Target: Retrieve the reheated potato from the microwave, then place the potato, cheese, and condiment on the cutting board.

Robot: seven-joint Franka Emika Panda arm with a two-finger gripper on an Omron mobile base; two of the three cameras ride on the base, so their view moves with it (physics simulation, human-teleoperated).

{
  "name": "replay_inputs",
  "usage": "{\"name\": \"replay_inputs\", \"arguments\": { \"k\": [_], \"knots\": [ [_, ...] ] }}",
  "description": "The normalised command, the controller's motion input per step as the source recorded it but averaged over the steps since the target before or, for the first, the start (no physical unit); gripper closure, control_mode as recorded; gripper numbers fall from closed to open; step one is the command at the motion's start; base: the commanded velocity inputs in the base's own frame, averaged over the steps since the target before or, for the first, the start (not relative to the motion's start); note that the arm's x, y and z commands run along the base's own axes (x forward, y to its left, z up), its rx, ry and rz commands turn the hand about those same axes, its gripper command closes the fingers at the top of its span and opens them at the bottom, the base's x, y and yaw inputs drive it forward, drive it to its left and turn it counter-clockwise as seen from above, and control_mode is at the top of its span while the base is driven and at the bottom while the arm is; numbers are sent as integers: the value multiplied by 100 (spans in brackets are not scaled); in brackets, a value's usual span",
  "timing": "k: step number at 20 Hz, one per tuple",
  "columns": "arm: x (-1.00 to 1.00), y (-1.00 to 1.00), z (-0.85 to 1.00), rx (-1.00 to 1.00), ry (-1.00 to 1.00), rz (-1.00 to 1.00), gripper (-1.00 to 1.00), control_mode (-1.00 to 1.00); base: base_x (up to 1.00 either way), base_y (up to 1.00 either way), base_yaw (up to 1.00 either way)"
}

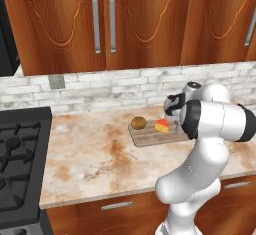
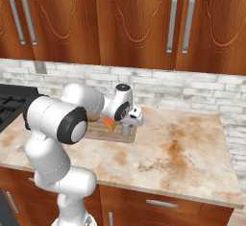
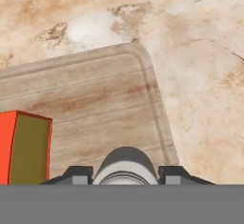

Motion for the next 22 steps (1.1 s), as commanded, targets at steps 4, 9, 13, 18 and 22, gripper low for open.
{"name": "replay_inputs", "arguments": {
  "k": [4,9,13,18,22],
  "knots": [
    [1,16,-12,5,0,0,100,-100,0,0,0],
    [5,13,-30,4,6,0,-100,-100,0,0,0],
    [0,3,-21,3,8,0,-100,-100,0,0,0],
    [-10,6,-10,0,0,0,-100,-100,0,0,0],
    [-19,4,-4,0,0,0,-100,-100,0,0,0]
  ]
}}
